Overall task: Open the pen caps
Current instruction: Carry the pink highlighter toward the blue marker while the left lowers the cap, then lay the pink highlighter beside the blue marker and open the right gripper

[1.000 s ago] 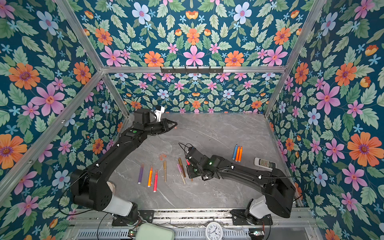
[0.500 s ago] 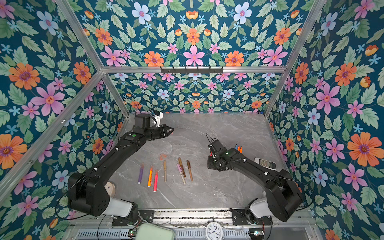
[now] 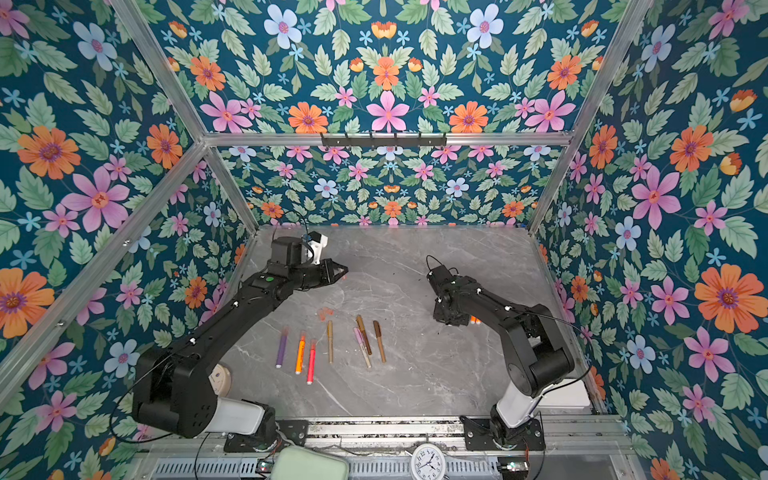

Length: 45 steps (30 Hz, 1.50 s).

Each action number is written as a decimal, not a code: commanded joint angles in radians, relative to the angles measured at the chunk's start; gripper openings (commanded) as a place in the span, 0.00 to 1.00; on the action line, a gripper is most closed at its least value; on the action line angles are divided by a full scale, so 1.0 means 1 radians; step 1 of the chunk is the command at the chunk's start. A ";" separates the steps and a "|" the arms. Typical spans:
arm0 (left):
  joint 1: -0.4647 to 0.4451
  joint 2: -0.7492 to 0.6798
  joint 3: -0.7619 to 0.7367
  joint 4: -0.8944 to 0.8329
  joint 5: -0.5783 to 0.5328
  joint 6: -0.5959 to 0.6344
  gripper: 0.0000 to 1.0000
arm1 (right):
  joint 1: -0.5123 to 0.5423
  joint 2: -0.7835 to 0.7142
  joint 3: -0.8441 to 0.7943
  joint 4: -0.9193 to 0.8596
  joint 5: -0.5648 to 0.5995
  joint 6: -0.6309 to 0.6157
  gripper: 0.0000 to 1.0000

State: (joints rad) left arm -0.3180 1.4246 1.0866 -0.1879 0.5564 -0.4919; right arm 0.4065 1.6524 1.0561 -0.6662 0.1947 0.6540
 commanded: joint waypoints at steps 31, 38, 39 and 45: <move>0.000 0.017 -0.009 0.048 0.036 0.003 0.00 | -0.117 0.065 -0.018 0.043 -0.121 -0.080 0.42; 0.012 0.005 -0.013 -0.005 0.010 0.020 0.00 | -0.116 -0.022 -0.022 0.023 -0.120 -0.086 0.42; 0.021 0.000 -0.025 -0.014 0.005 0.018 0.00 | -0.116 -0.051 -0.026 0.018 -0.121 -0.091 0.43; 0.085 -0.033 -0.159 -0.061 -0.081 -0.015 0.00 | -0.117 -0.216 -0.062 -0.013 -0.096 -0.132 0.45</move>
State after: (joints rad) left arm -0.2531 1.4021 0.9684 -0.1993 0.5449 -0.4931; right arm 0.2890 1.4860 1.0111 -0.6395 0.0650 0.5453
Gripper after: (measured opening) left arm 0.157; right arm 0.452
